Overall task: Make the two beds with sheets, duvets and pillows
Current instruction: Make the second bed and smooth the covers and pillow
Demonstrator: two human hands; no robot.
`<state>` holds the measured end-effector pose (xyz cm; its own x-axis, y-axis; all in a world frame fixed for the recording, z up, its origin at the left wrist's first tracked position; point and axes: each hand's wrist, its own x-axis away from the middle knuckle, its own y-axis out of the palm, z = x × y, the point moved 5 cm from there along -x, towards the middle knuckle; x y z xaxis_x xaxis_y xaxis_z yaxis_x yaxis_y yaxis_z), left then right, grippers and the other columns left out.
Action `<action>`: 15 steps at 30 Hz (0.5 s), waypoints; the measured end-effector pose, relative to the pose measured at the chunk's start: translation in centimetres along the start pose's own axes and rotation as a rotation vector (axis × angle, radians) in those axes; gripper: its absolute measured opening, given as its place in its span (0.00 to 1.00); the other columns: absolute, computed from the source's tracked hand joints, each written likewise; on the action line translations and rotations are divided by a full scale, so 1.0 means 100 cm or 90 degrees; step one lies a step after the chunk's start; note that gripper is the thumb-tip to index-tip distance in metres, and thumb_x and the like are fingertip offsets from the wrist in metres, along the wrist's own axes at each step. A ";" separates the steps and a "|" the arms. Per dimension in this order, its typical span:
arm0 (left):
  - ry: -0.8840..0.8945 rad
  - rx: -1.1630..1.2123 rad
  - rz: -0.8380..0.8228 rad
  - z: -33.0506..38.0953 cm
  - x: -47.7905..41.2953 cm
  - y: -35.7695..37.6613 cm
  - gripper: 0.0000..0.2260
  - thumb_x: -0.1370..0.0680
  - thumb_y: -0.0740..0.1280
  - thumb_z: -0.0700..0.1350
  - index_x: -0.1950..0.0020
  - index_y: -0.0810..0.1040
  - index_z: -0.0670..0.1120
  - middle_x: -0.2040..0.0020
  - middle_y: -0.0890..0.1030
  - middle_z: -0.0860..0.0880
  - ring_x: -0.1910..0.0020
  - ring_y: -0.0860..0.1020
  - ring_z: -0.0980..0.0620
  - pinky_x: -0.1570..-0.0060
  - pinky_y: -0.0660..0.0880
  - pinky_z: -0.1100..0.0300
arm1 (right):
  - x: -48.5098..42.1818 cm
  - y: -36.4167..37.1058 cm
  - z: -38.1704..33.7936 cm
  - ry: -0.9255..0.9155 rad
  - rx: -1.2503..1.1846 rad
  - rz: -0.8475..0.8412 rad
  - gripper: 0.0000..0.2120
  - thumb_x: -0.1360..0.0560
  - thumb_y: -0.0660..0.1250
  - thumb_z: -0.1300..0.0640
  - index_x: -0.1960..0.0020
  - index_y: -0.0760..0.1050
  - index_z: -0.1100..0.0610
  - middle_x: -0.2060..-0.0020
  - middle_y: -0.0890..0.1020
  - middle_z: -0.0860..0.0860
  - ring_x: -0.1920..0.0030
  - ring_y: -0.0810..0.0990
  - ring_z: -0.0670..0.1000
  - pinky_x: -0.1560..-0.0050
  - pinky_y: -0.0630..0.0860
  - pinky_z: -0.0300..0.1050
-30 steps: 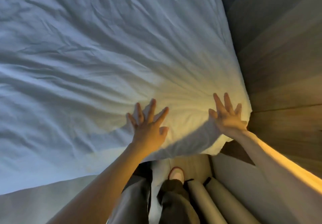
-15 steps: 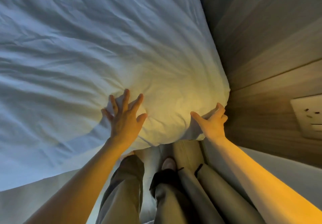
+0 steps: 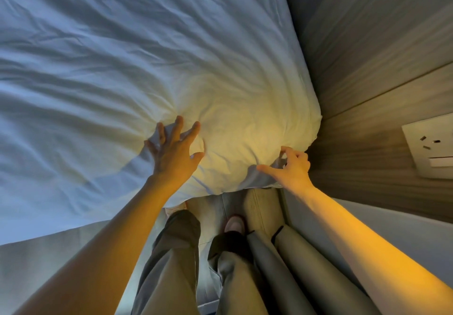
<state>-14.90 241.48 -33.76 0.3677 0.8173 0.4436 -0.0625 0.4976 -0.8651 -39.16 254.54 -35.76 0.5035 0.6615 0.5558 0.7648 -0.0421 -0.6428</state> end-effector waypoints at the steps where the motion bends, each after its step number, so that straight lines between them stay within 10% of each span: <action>1: -0.001 -0.004 -0.003 0.001 0.002 0.001 0.32 0.21 0.61 0.58 0.21 0.49 0.58 0.20 0.43 0.49 0.23 0.39 0.36 0.30 0.47 0.29 | 0.000 -0.002 0.000 -0.001 -0.001 0.013 0.33 0.34 0.78 0.45 0.35 0.71 0.56 0.30 0.60 0.57 0.30 0.60 0.59 0.32 0.66 0.52; 15: 0.043 -0.011 0.113 -0.004 0.005 0.018 0.33 0.23 0.63 0.60 0.21 0.54 0.55 0.20 0.51 0.45 0.23 0.44 0.33 0.33 0.46 0.27 | -0.012 0.019 0.027 0.017 -0.265 0.114 0.57 0.40 0.83 0.56 0.27 0.46 0.51 0.35 0.71 0.56 0.39 0.74 0.53 0.41 0.74 0.47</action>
<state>-14.41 242.71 -35.20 0.4132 0.8705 0.2674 -0.1163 0.3417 -0.9326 -39.42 255.66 -39.06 0.6490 0.5966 0.4721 0.7581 -0.4557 -0.4665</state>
